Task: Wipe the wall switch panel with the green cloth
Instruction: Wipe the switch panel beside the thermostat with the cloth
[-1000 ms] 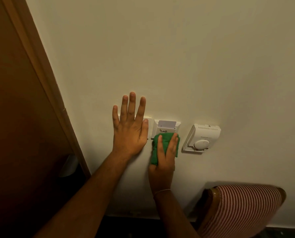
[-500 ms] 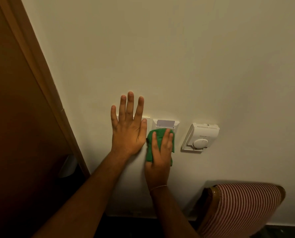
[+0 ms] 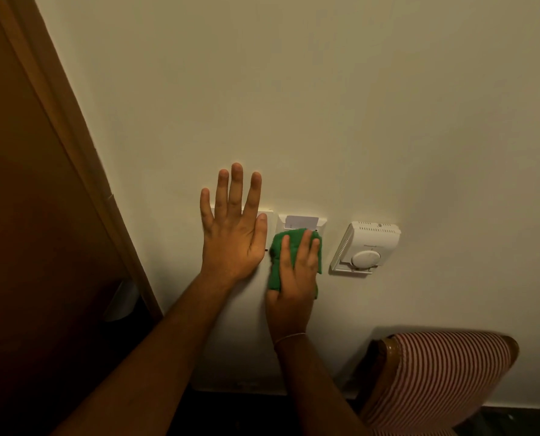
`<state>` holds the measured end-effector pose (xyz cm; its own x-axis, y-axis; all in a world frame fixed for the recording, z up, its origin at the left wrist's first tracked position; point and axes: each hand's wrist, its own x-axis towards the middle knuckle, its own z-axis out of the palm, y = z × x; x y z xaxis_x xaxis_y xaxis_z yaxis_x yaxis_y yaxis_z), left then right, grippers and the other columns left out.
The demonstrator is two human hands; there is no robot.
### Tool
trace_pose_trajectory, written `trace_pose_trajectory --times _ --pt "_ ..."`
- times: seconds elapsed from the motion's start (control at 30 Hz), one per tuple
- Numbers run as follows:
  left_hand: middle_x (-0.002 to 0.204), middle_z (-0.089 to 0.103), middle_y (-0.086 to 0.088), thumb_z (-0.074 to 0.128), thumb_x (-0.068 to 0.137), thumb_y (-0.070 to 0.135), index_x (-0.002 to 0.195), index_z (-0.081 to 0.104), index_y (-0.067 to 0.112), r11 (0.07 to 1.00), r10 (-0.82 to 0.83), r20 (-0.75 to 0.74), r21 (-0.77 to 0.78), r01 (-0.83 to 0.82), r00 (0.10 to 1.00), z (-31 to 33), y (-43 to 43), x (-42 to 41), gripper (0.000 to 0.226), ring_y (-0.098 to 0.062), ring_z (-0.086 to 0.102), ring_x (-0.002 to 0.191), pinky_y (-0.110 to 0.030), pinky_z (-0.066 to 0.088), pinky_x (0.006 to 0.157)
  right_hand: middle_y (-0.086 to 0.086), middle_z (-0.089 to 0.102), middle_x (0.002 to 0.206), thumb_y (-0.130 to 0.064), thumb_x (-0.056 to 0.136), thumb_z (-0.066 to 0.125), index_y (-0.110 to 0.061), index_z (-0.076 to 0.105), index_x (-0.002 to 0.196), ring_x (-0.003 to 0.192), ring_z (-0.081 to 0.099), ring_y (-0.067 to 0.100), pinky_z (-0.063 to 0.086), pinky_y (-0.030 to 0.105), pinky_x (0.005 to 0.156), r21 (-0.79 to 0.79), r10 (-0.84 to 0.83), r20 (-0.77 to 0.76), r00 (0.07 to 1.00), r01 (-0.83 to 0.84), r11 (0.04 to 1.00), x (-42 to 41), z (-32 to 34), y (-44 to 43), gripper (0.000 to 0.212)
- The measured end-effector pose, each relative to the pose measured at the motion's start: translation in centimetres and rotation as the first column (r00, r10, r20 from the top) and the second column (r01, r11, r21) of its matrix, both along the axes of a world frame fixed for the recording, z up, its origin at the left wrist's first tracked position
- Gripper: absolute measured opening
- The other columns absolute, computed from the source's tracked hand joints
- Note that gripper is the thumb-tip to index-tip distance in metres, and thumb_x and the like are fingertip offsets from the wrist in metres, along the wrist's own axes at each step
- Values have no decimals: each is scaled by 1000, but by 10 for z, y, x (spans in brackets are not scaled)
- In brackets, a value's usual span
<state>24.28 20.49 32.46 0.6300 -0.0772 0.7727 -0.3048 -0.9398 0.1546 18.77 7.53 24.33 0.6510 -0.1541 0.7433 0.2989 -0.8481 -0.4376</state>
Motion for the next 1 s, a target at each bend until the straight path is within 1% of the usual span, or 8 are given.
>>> trace_pose_trajectory --times 0.2,0.4,0.47,0.53,0.67,0.77,0.9,1.0 --pt "180 -33 -2 34 113 41 175 -17 27 1000 0 -11 -1 0 1000 0 -1 -1 82 -25 -27 168 -53 -17 134 10 13 177 22 85 66 -12 32 163 167 4 32 20 59 131 90 -78 64 995 72 993 -1 0 -25 92" --pt "180 -33 -2 38 112 38 175 -18 27 1000 -5 4 -8 5 1000 1 0 -1 85 -24 -27 168 -52 -18 134 1 -3 180 13 84 63 -25 9 170 167 0 31 33 64 125 17 1 -7 1000 -1 1000 -2 0 5 109" --pt "180 -33 -2 38 113 38 175 -19 28 1000 -5 0 -9 5 1000 1 0 -1 85 -24 -28 168 -52 -18 134 2 -4 180 11 84 69 -21 19 169 167 -1 30 36 64 123 -9 -10 -7 1000 10 1000 0 -1 -3 103" --pt "180 -33 -2 35 113 40 175 -19 28 1000 -6 -6 -7 6 1000 1 0 -2 83 -25 -28 168 -53 -18 134 4 -4 179 14 84 72 -18 28 166 167 -2 30 30 63 127 0 -54 10 999 54 999 2 -1 -18 98" --pt "179 -35 -2 33 113 42 174 -20 27 1000 0 -8 0 0 1000 1 0 0 82 -24 -29 167 -53 -18 134 8 6 178 21 85 66 -16 28 165 167 0 31 16 57 132 77 -82 45 996 79 994 1 2 -27 96" --pt "179 -35 -1 36 113 40 175 -19 27 1000 -5 -4 -3 5 1000 1 0 0 83 -24 -29 168 -53 -18 134 4 1 178 21 83 63 -15 26 165 167 -3 28 22 63 129 105 -54 30 998 50 993 0 5 -9 96" --pt "179 -34 -2 34 113 40 175 -18 27 1000 3 -4 3 -3 1000 1 -1 0 82 -24 -29 168 -52 -19 133 -2 -13 178 10 85 70 -20 19 166 167 -10 24 36 64 122 -3 -14 -13 1000 14 1000 1 10 7 100" --pt "180 -33 -3 35 113 40 175 -17 26 1000 -3 -2 0 3 1000 0 1 0 82 -24 -28 168 -52 -19 133 2 -11 178 12 85 72 -23 22 166 167 -9 26 31 64 125 -2 -36 5 999 36 999 1 12 -4 101"
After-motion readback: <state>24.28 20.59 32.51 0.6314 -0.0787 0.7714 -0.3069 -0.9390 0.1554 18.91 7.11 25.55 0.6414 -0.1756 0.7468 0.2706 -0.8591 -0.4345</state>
